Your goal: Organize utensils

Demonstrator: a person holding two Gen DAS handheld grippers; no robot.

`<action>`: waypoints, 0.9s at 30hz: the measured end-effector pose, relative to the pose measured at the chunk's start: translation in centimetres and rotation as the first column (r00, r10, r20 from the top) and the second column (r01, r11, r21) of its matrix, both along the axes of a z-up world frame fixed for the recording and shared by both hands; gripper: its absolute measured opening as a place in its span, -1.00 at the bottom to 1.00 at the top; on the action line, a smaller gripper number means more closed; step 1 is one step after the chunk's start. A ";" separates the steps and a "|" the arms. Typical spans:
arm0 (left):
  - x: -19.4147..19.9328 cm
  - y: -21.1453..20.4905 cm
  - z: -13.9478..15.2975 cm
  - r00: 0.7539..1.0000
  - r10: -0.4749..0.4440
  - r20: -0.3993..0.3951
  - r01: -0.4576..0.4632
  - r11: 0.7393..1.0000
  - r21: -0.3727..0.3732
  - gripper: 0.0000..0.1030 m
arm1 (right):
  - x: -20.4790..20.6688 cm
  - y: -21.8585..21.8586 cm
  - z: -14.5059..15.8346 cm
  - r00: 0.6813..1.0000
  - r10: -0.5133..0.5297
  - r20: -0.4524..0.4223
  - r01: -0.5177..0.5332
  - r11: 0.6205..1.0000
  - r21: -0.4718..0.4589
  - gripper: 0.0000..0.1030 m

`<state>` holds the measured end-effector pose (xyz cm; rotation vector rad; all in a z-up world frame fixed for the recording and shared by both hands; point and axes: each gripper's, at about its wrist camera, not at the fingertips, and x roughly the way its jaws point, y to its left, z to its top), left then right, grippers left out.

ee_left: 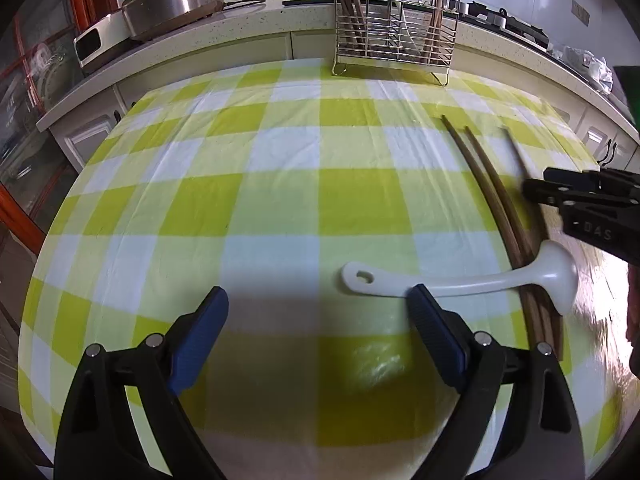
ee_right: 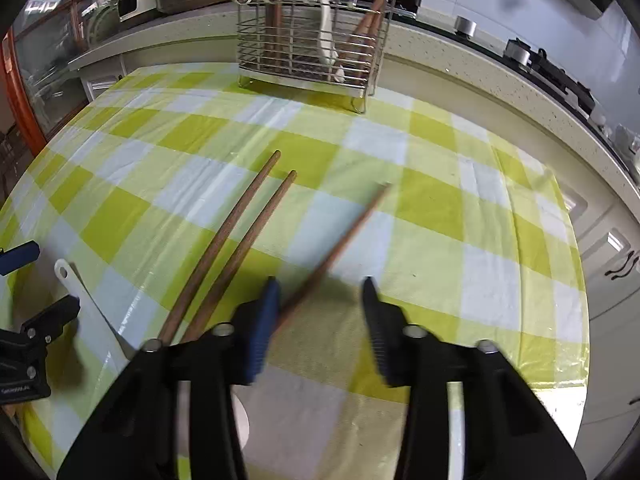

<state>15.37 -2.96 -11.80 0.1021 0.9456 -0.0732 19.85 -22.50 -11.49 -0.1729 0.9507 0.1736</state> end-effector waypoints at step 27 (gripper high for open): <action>7.0 -3.1 3.1 0.993 -0.033 0.115 0.043 0.995 -0.087 0.70 | -4.4 -3.3 2.8 0.989 0.137 0.063 -0.148 0.962 0.228 -0.62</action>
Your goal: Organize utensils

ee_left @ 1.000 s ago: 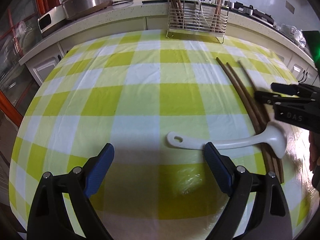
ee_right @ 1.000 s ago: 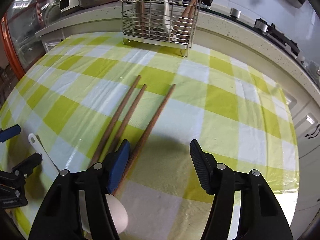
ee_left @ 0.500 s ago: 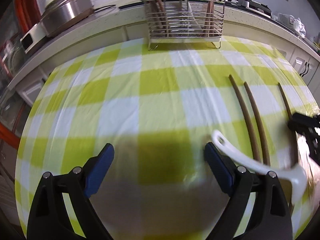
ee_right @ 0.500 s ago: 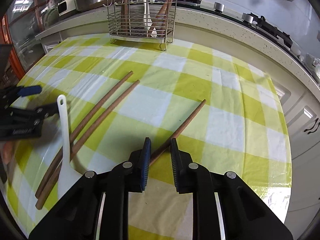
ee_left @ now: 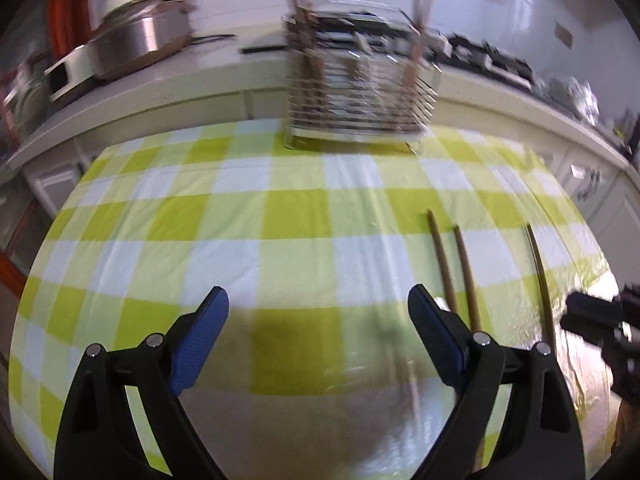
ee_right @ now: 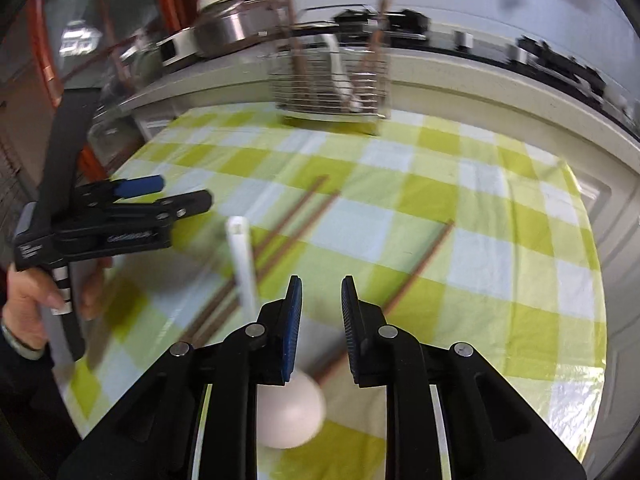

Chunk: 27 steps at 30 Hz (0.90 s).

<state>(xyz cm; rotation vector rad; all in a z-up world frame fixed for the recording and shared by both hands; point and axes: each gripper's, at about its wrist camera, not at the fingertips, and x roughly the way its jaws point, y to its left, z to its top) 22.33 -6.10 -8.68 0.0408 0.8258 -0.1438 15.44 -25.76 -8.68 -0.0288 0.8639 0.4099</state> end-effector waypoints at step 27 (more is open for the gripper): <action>-3.7 5.6 0.9 0.998 0.056 0.034 -0.052 0.993 -0.109 0.70 | 0.7 4.3 -0.5 0.995 0.087 -0.052 -0.089 0.995 -0.040 -0.79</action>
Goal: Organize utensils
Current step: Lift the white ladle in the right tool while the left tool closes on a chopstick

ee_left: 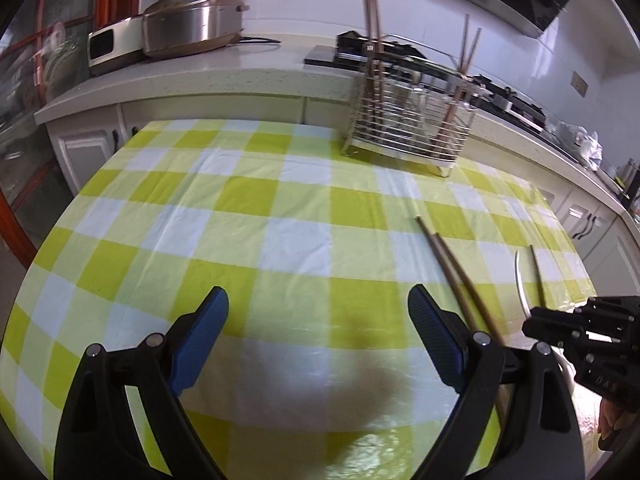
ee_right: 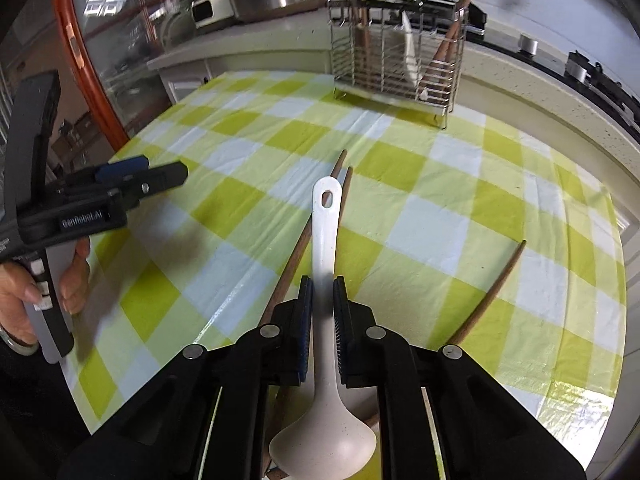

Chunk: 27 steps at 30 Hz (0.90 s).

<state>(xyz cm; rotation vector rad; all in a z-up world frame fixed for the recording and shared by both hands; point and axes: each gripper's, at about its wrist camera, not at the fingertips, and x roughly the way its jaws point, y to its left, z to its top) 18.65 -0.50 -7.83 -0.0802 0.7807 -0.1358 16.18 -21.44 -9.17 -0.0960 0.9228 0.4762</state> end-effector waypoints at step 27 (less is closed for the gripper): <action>-0.2 -23.9 -3.1 0.903 -0.398 -0.161 0.418 0.900 0.121 0.28 | -6.8 -17.9 2.8 0.900 -0.418 0.123 0.394 0.901 0.182 -0.79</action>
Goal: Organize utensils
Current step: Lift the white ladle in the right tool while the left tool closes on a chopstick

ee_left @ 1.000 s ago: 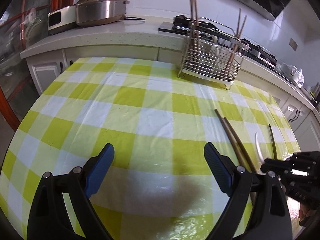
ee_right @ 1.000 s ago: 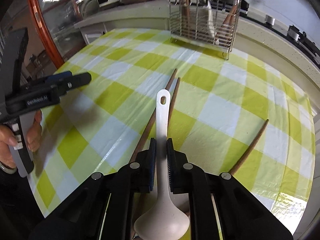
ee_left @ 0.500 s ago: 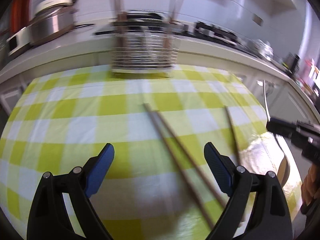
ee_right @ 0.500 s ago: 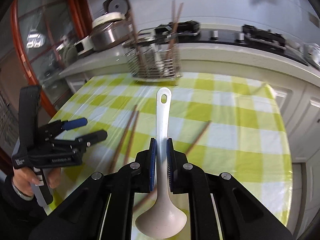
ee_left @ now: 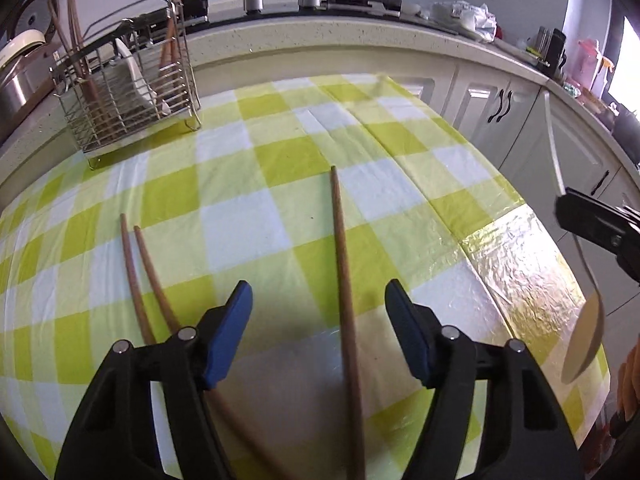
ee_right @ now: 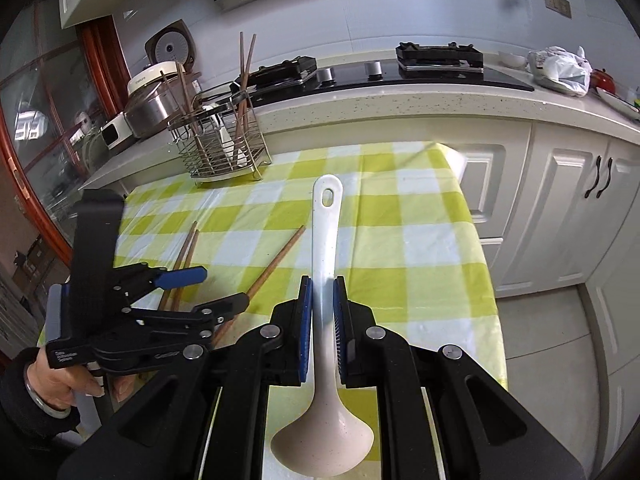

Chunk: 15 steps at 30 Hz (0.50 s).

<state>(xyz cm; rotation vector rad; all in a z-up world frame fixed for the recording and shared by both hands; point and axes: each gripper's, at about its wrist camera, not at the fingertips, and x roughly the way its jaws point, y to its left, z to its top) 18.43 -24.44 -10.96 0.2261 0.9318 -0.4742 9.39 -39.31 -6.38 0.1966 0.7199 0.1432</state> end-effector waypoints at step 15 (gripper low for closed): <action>0.1 -2.9 -0.8 1.000 -0.008 0.007 0.007 0.995 0.098 -0.88 | -1.1 -1.4 0.1 1.000 0.010 0.018 -0.010 1.000 0.025 -0.79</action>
